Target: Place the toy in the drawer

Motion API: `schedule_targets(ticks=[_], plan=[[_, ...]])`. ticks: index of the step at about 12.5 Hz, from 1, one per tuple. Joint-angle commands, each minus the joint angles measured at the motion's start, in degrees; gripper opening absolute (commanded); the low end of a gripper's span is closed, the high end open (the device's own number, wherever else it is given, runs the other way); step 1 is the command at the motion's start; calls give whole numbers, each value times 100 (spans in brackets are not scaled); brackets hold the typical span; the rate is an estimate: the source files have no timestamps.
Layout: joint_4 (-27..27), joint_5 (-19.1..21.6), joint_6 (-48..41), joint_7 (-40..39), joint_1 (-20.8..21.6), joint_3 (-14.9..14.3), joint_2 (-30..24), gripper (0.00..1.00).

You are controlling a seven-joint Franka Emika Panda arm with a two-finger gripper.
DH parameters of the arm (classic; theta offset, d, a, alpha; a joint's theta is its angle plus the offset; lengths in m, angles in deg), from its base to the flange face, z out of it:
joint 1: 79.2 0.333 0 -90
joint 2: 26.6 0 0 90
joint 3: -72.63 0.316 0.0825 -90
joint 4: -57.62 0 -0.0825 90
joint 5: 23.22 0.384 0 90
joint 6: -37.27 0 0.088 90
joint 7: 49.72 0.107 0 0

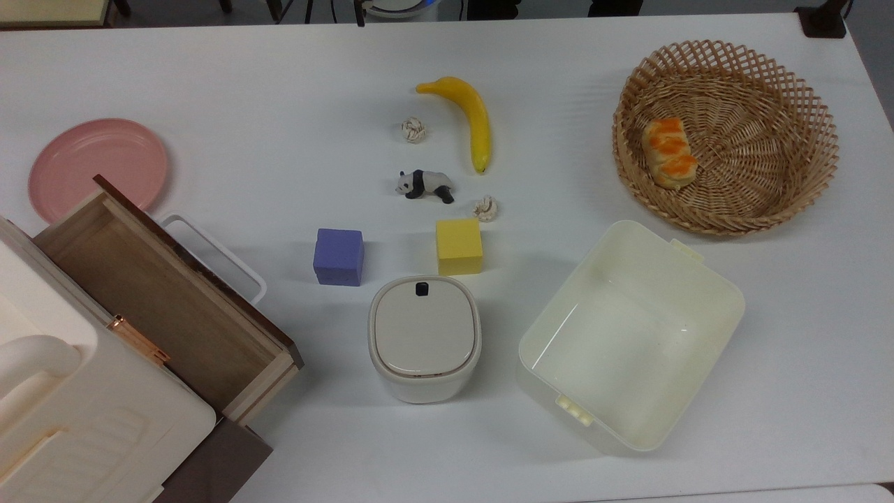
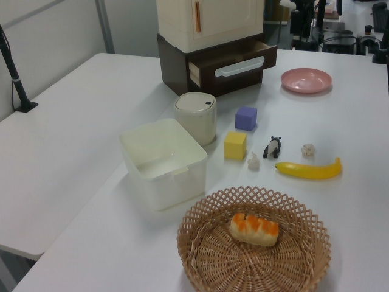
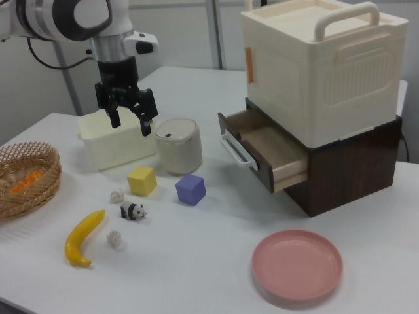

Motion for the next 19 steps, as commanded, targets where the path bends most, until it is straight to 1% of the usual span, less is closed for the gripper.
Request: schedule_targets(ticks=[1,6,9,12,15,18,19], plan=[[5,13,66,-5,72,-36,87,100],[127,13,83,-5,81,-27,193,100],[321,13,417,-5,90,17,245,100],[339,22,470,4,99,26,377,100],[733,22,899,57,125,78,377,100],[953,22,1163,57,134,114,386,100],[1111,22,1382,66,125,166,386,100]])
